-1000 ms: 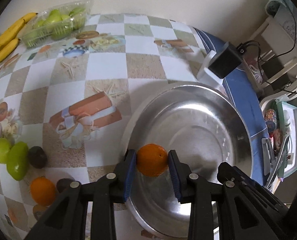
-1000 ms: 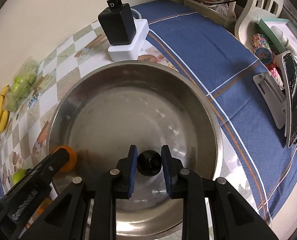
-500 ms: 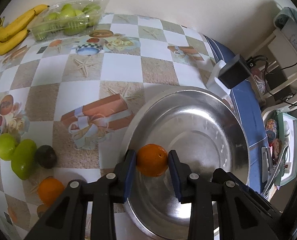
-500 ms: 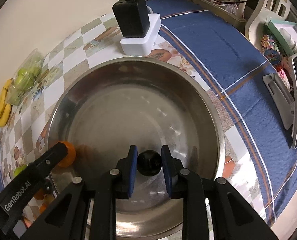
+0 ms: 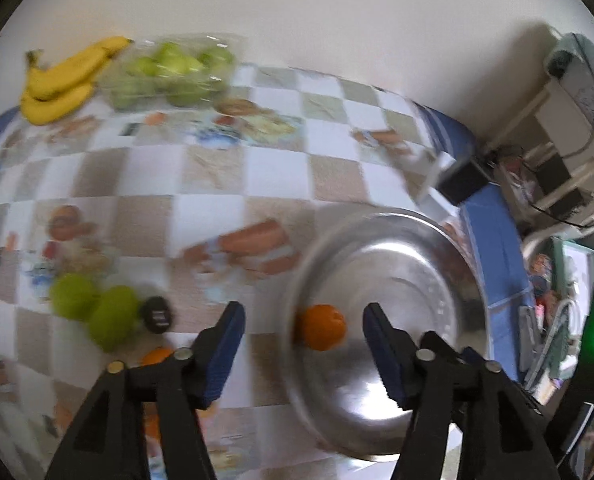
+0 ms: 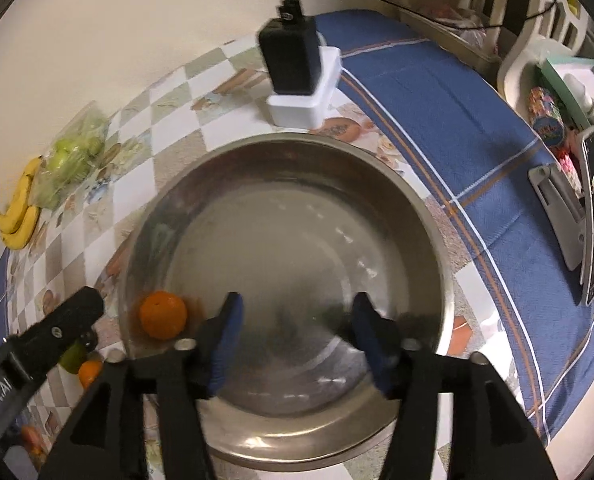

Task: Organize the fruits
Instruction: 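Open the left tool to drop the orange while the right tool releases the plum into the bowl, then move both tools back to the fruit pile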

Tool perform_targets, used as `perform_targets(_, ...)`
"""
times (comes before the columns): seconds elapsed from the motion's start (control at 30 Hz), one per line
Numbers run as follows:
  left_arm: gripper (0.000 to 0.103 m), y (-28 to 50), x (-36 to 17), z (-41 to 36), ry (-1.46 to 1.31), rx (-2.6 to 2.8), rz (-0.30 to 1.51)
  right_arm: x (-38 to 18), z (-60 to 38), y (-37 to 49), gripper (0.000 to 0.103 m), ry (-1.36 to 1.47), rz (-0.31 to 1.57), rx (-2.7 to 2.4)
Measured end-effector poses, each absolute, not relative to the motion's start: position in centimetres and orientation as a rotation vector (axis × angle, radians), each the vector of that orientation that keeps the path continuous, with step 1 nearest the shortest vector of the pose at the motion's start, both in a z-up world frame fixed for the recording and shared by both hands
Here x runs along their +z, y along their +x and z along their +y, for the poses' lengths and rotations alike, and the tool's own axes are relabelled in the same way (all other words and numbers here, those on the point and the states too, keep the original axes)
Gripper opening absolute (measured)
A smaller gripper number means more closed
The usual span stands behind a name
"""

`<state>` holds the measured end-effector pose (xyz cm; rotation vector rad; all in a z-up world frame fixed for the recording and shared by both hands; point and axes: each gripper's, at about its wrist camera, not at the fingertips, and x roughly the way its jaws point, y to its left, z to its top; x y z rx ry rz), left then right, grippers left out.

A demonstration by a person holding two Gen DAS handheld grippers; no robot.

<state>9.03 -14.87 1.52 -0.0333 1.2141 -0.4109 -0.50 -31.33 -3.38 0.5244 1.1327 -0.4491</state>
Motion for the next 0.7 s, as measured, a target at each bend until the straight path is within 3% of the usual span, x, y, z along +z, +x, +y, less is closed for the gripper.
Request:
perform_targets(0.1, 0.082, 9.2, 1.7, -12.9, -0.002, -0.32, 1.205, -3.2, -30.5, -0.4, 0.072, 0.507, 1.138, -0.424)
perform_targets(0.23, 0.098, 9.4, 1.4, -10.4, 0.038, -0.208, 1.193, -3.2, -29.4, -0.2, 0.076, 0.482, 1.148, -0.399)
perform_targets(0.3, 0.103, 9.3, 1.2, -9.0, 0.037, -0.151, 1.192, -3.2, -28.8, -0.1, 0.087, 0.473, 1.152, -0.381)
perform_targets(0.7, 0.103, 7.4, 2.3, -2.1, 0.013, 0.021, 1.116, -2.6, -25.1, 0.0, 0.102, 0.426, 1.138, -0.26)
